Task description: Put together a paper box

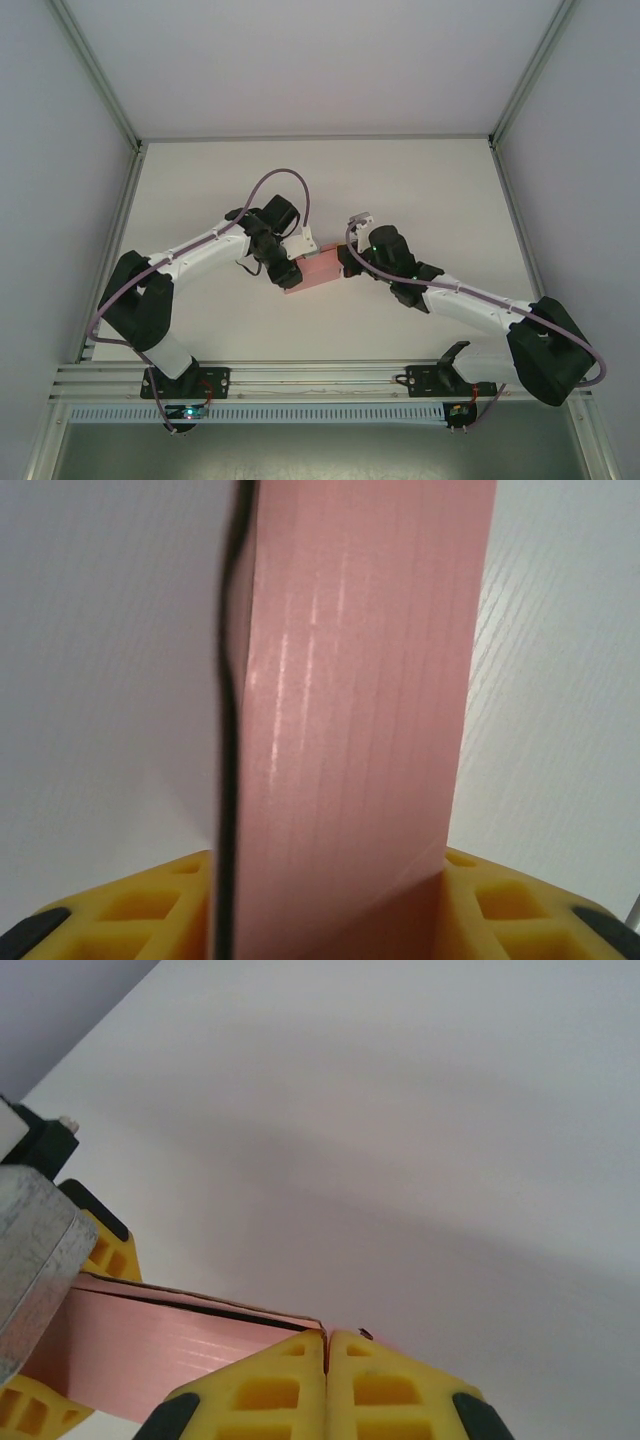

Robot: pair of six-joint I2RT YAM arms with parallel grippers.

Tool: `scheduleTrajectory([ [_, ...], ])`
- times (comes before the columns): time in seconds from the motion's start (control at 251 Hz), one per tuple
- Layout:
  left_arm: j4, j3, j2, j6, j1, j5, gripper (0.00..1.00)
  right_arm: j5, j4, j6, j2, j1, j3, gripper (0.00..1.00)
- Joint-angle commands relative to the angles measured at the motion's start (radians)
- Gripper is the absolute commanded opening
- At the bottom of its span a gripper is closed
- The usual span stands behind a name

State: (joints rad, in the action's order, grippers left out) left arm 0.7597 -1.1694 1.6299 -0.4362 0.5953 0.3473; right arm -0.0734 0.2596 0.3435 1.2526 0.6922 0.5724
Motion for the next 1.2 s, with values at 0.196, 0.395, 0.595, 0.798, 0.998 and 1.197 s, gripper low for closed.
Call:
scheduleTrajectory([
  [0.196,-0.089,-0.047,0.049,-0.031,0.007,-0.009,0.45,0.005,0.015,0.063,-0.046,0.084,-0.084,0.0],
  [0.395,-0.086,-0.056,0.066,-0.045,0.007,-0.001,0.44,-0.045,-0.015,0.256,-0.085,0.066,-0.022,0.0],
  [0.595,-0.074,-0.059,0.069,-0.06,0.007,0.004,0.43,-0.127,0.004,0.35,0.002,0.029,0.037,0.0],
  [0.798,-0.069,-0.052,0.066,-0.078,0.008,-0.007,0.43,-0.142,0.02,0.22,0.037,0.029,0.018,0.0],
  [0.998,-0.08,-0.048,0.055,-0.091,0.002,-0.003,0.43,-0.073,0.012,0.019,-0.063,0.037,-0.102,0.0],
  [1.197,-0.083,-0.068,0.072,-0.082,-0.002,0.001,0.43,0.052,0.001,-0.045,-0.136,0.046,-0.152,0.0],
])
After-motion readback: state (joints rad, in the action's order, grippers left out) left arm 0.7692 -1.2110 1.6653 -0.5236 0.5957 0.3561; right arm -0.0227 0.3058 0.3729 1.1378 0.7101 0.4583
